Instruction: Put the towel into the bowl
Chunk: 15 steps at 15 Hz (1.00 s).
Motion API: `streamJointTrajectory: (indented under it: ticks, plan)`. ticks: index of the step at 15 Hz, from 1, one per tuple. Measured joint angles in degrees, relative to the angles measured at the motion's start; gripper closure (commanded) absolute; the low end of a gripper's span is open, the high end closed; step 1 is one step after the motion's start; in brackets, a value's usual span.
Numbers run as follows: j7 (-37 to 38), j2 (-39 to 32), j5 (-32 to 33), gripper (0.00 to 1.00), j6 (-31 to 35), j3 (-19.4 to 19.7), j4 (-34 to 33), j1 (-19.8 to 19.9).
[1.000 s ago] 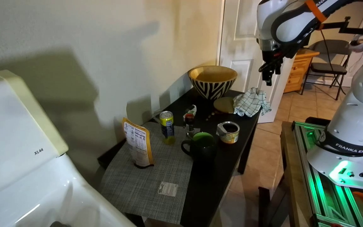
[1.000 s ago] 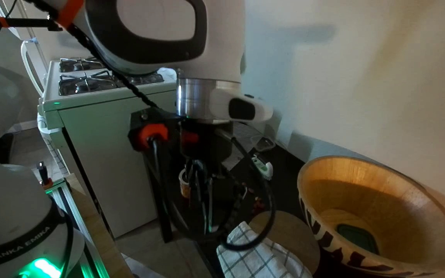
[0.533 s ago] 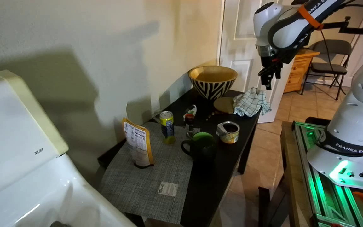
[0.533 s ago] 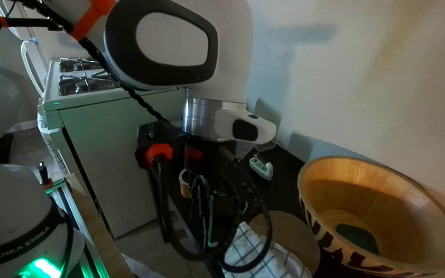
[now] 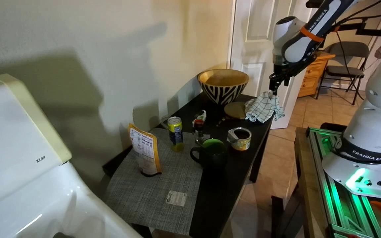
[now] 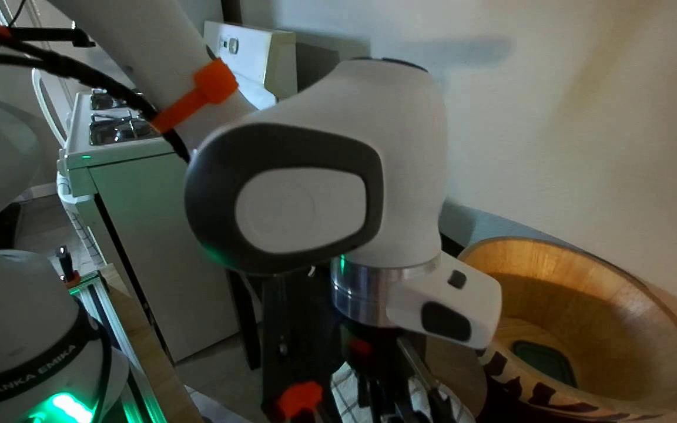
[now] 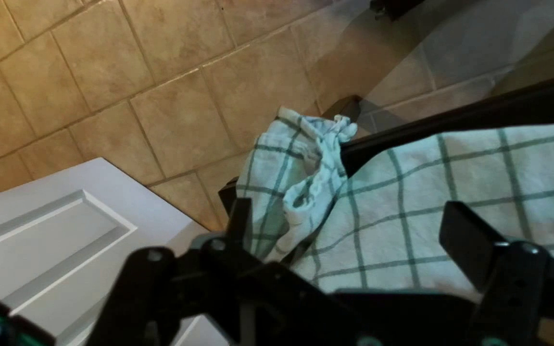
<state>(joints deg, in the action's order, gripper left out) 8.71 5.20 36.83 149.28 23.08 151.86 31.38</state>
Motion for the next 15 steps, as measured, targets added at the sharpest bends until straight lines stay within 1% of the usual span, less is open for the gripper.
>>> streamJointTrajectory:
  ticks: [3, 5, 8, 11, 15]
  plan:
    - [7.65, -7.71, 0.93, 0.0, 6.48, 1.15, -4.52, 0.16]
    - [12.82, -11.76, 1.07, 0.0, 8.19, 1.98, -7.31, -0.72]
    - [18.99, -16.75, 0.65, 0.0, 9.18, 4.06, -10.09, -3.46]
    - [21.82, -20.44, -1.14, 0.0, 9.37, 5.77, -10.97, -5.99]
    - [21.87, -24.17, -6.44, 0.0, 10.24, 7.34, -11.04, -8.72]
